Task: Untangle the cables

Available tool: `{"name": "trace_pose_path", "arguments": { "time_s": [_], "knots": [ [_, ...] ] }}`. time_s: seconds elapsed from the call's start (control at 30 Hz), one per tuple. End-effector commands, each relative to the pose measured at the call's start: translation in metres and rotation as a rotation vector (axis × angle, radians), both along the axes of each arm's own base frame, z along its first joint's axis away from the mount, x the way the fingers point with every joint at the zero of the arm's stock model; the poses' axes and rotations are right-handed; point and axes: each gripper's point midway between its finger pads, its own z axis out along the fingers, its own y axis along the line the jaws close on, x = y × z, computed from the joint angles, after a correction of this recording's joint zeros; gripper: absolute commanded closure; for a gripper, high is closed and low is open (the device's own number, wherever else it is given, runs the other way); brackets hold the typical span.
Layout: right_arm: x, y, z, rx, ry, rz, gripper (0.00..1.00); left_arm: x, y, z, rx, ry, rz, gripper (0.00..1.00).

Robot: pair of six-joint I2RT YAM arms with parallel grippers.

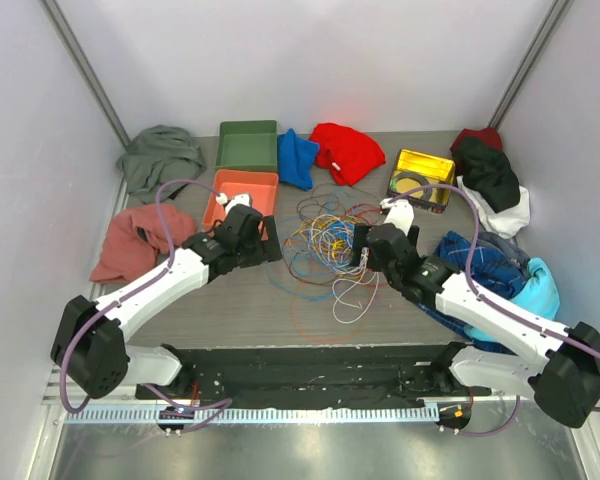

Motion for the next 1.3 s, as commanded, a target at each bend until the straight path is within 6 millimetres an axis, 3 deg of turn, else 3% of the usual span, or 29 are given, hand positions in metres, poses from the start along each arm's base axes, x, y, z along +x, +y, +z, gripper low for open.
{"name": "trace_pose_path", "arguments": {
  "time_s": [0.0,0.23,0.67,1.27],
  "knots": [
    [0.003,0.005,0.016,0.057,-0.051,0.0,0.04,0.004,-0.016,0.002,-0.103,-0.026,0.029,0.0],
    [0.002,0.0,0.022,0.085,-0.078,-0.032,0.05,0.013,-0.045,-0.007,-0.239,0.003,0.035,0.0],
    [0.003,0.003,0.02,0.073,-0.068,-0.018,0.05,0.048,-0.065,-0.037,-0.234,0.03,0.118,0.05],
    [0.0,-0.003,0.022,0.061,-0.066,-0.033,0.05,0.06,-0.06,-0.038,-0.183,-0.006,0.122,0.1]
  ]
}}
